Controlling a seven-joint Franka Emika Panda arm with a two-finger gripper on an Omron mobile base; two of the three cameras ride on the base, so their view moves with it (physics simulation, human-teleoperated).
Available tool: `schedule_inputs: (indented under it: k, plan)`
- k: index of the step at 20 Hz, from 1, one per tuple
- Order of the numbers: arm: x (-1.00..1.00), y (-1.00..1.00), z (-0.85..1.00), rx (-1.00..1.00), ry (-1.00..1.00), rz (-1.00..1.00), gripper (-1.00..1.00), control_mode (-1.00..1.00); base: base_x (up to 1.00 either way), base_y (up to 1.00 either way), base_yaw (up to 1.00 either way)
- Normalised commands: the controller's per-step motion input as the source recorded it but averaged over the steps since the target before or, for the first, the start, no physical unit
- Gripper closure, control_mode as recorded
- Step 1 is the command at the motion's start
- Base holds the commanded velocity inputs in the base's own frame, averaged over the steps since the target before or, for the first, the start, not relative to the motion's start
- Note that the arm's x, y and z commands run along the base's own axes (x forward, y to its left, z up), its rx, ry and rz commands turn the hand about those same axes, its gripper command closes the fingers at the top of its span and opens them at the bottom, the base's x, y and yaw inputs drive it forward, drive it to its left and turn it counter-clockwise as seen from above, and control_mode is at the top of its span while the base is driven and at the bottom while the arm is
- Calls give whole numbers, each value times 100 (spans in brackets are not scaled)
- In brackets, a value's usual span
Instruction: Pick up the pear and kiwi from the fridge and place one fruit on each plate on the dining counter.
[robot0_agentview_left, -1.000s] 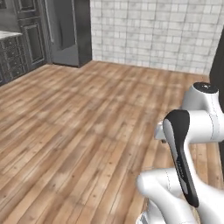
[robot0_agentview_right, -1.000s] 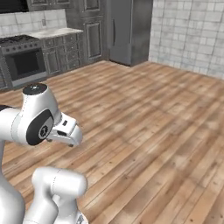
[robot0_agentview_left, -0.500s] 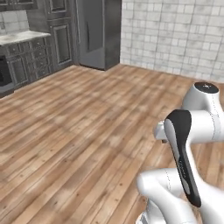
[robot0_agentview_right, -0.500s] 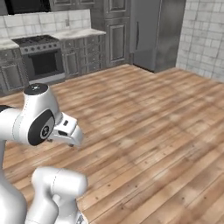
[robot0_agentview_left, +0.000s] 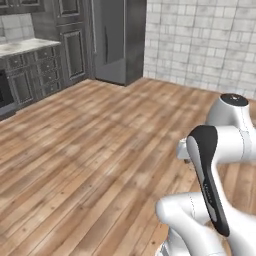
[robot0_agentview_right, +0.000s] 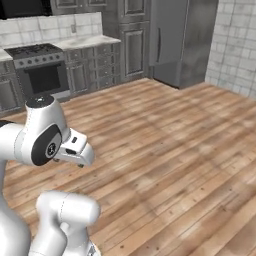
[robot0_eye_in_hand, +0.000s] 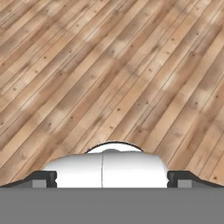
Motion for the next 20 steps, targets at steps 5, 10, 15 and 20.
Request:
schedule_inputs:
  k: [5,10,15,20]
  plan:
    - [0,0,0,0,0,0,-100,100,100,19,12]
    - [0,0,0,0,0,0,-100,100,100,5,18]
    - [0,0,0,0,0,0,-100,100,100,14,11]
    - [0,0,0,0,0,0,-100,100,100,30,3]
